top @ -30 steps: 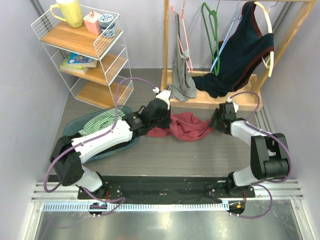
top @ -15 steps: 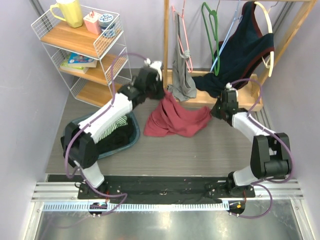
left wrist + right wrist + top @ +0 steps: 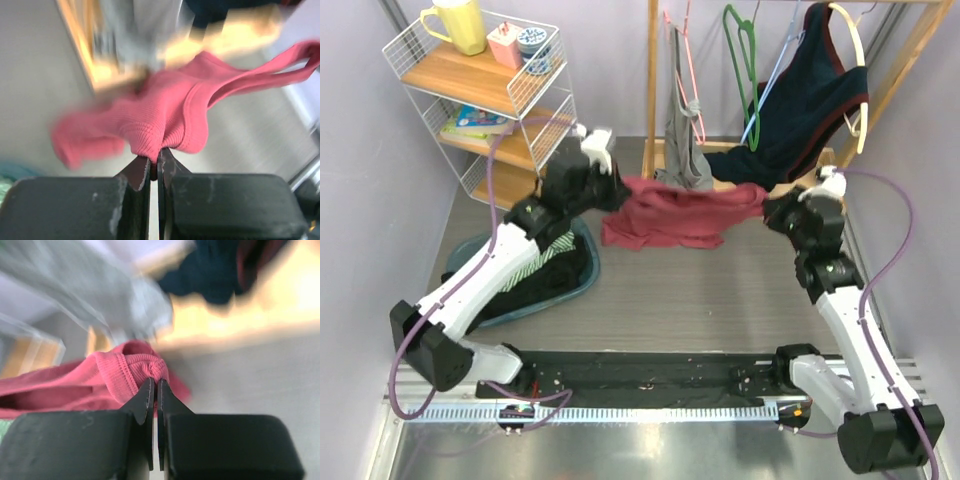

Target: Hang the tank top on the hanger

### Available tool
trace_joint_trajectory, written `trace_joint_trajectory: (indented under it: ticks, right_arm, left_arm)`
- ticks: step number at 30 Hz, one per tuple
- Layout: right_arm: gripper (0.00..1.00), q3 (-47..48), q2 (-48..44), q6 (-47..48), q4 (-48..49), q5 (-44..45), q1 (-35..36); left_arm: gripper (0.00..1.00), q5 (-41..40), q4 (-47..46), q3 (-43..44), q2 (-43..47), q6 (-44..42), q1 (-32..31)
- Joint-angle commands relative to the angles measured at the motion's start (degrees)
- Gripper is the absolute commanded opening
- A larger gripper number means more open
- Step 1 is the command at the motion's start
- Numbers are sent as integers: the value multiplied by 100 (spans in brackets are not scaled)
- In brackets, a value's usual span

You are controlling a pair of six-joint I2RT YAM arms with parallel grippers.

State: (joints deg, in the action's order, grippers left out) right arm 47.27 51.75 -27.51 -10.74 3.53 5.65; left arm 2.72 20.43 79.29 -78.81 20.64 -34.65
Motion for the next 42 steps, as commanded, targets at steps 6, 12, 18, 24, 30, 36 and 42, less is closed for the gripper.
trace_joint_trajectory:
  ticks: [6,12,18,24,30,36,42]
  right_arm:
    - [47,-1519,-1235,-484,-1735,-555,103]
    - [77,-483,-2037,-194,-2651,-108,112]
    - [77,1107,-1380,324,-2749,60,112]
    - [77,2444,-491,492,-2057,-281,103]
    - [70,3253,625,290,-1370,-1222,103]
    - [73,3368,1415,158,-684,-1355,112]
    - [75,3316,1769,88,-324,-1320,182]
  left_arm:
    - [75,856,83,-2884,945,678,-515]
    - [100,-218,786,-2252,1605,705,-507]
    - [100,-193,2244,-767,1123,327,-507]
    - [100,-658,2177,-659,840,-262,-490]
    - [100,-466,1781,-1081,963,-298,-25]
    - [100,-782,1772,-1302,1121,-394,20]
    - [100,-764,1798,-1328,1060,-412,20]
